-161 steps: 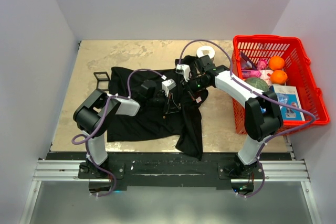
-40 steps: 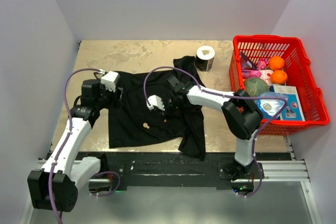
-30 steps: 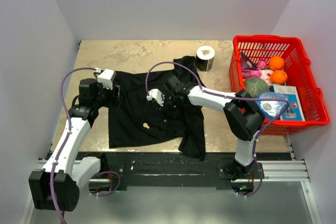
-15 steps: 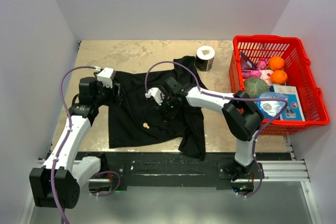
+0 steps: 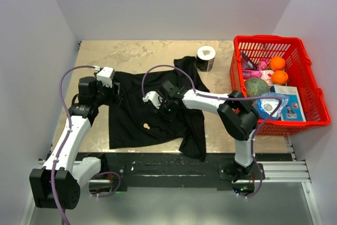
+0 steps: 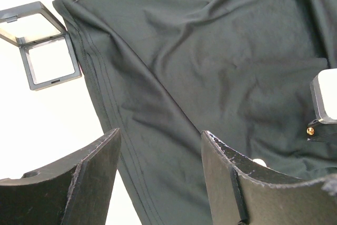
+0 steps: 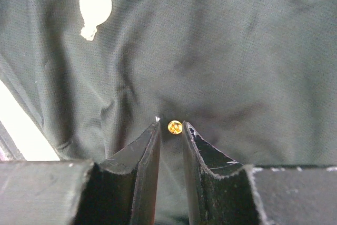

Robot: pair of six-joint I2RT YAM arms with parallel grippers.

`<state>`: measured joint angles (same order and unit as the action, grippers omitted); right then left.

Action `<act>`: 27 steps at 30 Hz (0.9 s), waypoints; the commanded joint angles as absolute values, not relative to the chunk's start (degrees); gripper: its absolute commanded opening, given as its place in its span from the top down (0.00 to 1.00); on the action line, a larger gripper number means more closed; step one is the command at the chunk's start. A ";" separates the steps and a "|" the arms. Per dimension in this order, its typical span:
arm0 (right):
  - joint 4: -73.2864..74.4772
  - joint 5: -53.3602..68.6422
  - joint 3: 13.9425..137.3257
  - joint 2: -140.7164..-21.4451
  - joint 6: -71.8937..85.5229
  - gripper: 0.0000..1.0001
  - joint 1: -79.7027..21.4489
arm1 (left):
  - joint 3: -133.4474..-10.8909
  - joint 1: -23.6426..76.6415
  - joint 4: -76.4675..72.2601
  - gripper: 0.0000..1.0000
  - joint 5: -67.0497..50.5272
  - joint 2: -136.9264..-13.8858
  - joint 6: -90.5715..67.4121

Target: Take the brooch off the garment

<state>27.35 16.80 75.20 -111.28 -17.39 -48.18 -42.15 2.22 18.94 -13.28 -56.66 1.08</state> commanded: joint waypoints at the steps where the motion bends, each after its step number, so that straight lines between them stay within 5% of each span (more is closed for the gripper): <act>1: 26.37 15.03 76.99 -110.66 -17.14 0.74 -48.60 | -45.09 1.49 16.87 0.33 -14.06 -56.86 1.14; 18: 26.72 14.50 76.90 -111.01 -17.05 0.78 -49.31 | -44.74 1.32 16.52 0.34 -14.24 -57.04 1.58; 27: 26.46 12.66 76.47 -110.74 -16.09 0.71 -50.19 | -44.47 1.23 16.17 0.34 -14.41 -57.30 1.93</act>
